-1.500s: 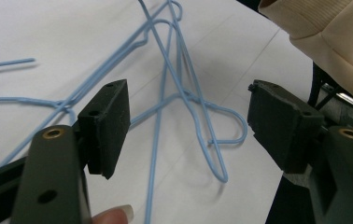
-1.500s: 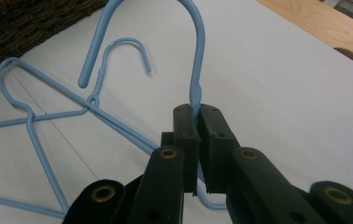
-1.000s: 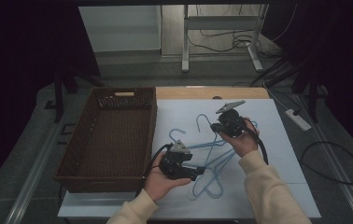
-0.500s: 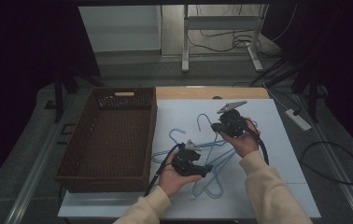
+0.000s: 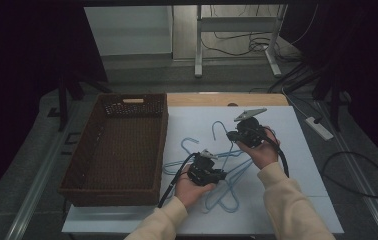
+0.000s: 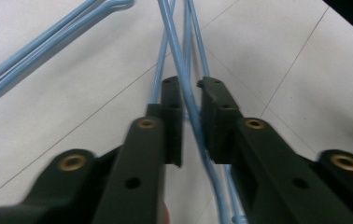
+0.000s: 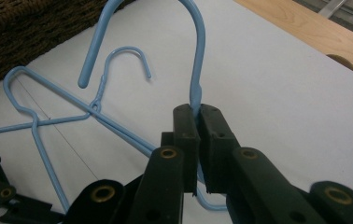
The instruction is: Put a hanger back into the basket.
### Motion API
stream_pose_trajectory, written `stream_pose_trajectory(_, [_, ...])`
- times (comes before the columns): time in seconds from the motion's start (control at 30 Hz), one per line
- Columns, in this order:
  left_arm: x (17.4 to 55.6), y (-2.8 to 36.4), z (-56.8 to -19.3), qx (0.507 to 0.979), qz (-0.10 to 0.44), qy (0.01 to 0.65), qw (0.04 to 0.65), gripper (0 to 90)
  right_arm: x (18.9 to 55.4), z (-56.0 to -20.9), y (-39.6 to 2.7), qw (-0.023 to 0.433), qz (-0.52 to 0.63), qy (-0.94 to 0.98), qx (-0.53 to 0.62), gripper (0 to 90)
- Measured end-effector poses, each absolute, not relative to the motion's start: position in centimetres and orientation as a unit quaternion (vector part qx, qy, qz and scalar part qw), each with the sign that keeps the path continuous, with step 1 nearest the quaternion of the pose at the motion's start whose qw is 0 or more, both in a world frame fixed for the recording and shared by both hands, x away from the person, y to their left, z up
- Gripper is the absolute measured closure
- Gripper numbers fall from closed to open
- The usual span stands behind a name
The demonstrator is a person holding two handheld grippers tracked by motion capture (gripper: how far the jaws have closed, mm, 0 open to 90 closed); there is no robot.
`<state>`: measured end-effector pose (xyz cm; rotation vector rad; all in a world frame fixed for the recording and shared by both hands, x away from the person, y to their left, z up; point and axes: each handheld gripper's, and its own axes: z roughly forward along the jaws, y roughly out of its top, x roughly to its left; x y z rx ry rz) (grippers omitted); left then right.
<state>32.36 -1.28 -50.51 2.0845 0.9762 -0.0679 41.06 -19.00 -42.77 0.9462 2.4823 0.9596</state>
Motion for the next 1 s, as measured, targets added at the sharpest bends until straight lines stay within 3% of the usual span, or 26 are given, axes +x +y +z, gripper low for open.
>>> stream_pose_trajectory(0.37, [32.4, -0.6, -50.1, 0.8, -0.018, 0.419, 0.428, 86.6, 40.2, -41.9, -20.5, 0.17, 0.369, 0.848, 0.34, 84.4])
stream_pose_trajectory(0.6, [32.0, -0.1, -49.4, 0.785, -0.014, 0.421, 0.454, 86.7, 36.9, -41.4, -23.7, 0.2, 0.439, 0.802, 0.353, 55.3])
stream_pose_trajectory(0.8, [31.7, 0.3, -48.8, 0.775, -0.025, 0.416, 0.475, 86.8, 33.5, -42.5, -26.4, 0.198, 0.467, 0.783, 0.36, 45.3])
stream_pose_trajectory(1.0, [31.5, 0.7, -48.1, 0.769, -0.025, 0.413, 0.486, 86.8, 30.9, -44.1, -28.4, 0.182, 0.476, 0.788, 0.346, 42.8])
